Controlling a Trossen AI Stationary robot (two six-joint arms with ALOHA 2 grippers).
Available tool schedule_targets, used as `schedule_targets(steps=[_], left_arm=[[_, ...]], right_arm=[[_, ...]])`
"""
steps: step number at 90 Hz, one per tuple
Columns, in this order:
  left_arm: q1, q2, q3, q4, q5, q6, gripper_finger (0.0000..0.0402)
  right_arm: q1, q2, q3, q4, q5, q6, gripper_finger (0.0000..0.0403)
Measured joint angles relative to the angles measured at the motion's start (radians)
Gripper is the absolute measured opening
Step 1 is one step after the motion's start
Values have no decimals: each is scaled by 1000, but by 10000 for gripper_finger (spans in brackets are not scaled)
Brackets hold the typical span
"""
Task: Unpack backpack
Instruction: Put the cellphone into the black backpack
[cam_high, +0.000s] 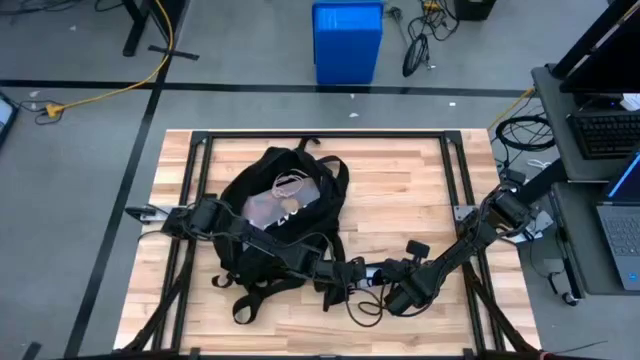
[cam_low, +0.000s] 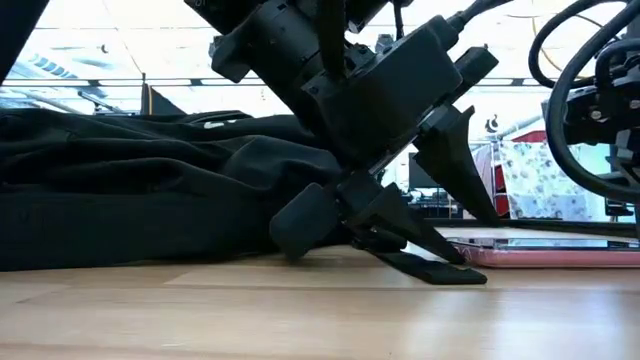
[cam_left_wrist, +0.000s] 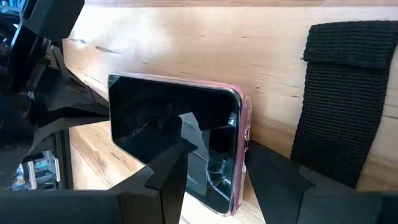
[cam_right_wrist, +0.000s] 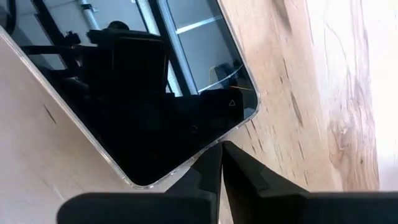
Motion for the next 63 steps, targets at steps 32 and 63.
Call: schedule_targets(steps=[32, 63], left_arm=[[-9, 2, -1, 28, -45, 77, 153], [-9, 3, -2, 46, -44, 88, 153]], right_arm=[[0, 0, 0, 2, 5, 0, 0], [1, 0, 1, 1, 14, 2, 0]])
